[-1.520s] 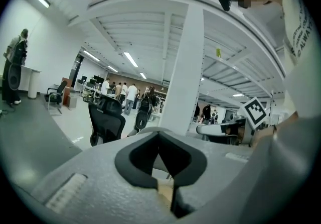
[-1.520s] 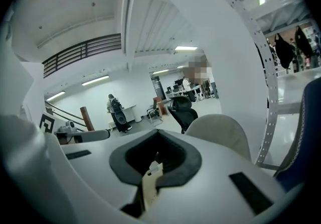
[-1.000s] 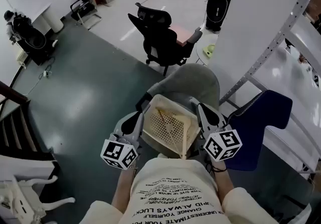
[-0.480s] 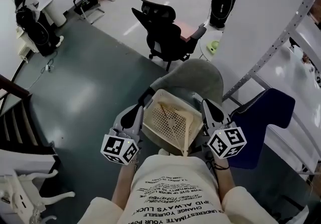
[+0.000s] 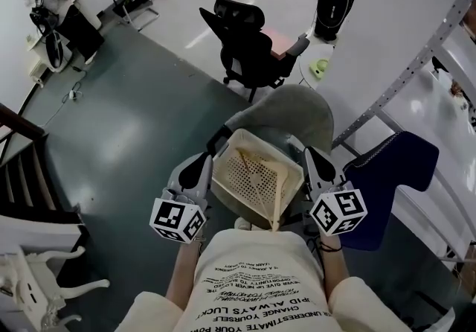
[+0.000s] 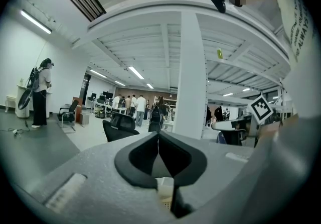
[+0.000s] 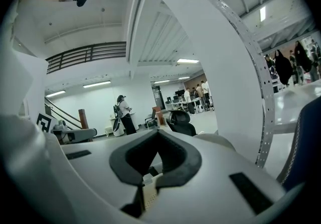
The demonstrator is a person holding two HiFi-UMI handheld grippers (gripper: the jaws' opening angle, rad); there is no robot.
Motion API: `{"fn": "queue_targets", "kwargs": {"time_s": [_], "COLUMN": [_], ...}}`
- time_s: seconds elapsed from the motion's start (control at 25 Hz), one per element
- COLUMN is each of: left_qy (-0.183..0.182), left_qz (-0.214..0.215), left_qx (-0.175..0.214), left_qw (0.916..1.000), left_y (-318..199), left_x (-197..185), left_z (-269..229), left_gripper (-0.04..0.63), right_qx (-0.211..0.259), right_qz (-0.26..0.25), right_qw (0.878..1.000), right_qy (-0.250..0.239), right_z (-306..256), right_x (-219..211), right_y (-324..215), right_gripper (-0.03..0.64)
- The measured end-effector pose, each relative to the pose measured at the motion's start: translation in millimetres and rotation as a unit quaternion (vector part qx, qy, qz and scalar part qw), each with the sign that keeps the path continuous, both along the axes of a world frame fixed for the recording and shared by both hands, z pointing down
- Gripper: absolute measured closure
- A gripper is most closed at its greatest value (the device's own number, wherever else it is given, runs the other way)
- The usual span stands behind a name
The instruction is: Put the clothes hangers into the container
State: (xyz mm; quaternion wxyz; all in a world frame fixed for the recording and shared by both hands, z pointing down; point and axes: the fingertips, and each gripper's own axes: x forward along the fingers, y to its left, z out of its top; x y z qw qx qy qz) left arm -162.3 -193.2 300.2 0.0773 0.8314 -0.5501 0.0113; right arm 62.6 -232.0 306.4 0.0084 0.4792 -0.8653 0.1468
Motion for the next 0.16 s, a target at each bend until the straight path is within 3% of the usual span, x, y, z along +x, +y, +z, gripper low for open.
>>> {"fn": "queue_targets", "kwargs": {"time_s": [0.16], "left_qy": [0.002], "left_qz": [-0.001], "left_qx": [-0.001], "left_qw": [1.0000], "left_y": [2.1], "left_x": [0.9], "left_z": [-0.5], "left_gripper": [0.572], "right_qx": [0.001], "right_qz": [-0.002], "right_qw": [1.000], "right_qy": [0.002], "right_z": [-1.3], "right_x": [-0.9], "right_y": [1.6], "right_gripper": [0.614]}}
